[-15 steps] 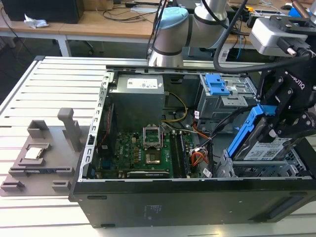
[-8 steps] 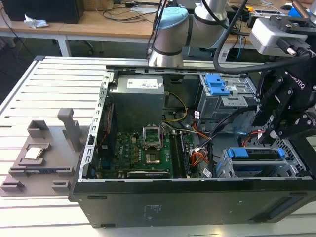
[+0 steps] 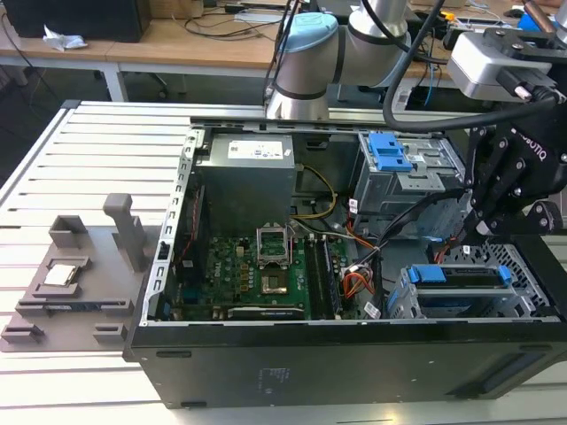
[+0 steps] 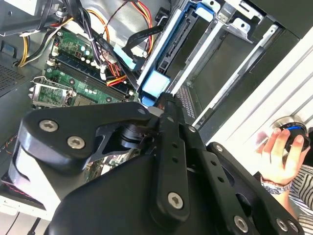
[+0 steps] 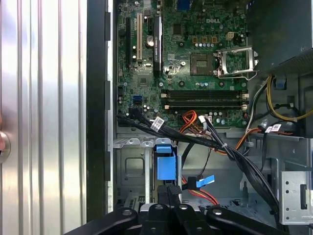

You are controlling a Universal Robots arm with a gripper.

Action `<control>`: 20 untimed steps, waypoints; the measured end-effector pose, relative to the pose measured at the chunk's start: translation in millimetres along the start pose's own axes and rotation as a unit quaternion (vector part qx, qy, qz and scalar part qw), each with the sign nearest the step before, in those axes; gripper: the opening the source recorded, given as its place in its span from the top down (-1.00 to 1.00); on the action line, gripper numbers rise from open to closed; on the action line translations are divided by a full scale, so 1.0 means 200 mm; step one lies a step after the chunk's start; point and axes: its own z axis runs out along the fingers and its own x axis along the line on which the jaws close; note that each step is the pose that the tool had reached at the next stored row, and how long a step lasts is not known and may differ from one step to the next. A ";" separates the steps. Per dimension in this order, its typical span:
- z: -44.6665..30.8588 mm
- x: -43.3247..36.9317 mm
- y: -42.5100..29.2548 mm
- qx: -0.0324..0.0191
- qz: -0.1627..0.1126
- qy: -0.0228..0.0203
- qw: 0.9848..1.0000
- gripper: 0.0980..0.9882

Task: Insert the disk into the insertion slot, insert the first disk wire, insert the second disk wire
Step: 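Insert the disk into the insertion slot, then insert the first disk wire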

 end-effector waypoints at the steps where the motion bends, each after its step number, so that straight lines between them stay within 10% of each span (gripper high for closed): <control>1: 0.000 0.000 0.000 0.000 0.000 0.000 1.000 0.98; 13: 0.031 -0.004 -0.034 0.000 0.000 0.000 1.000 0.98; 20: 0.035 -0.143 -0.144 0.000 0.000 0.001 1.000 0.98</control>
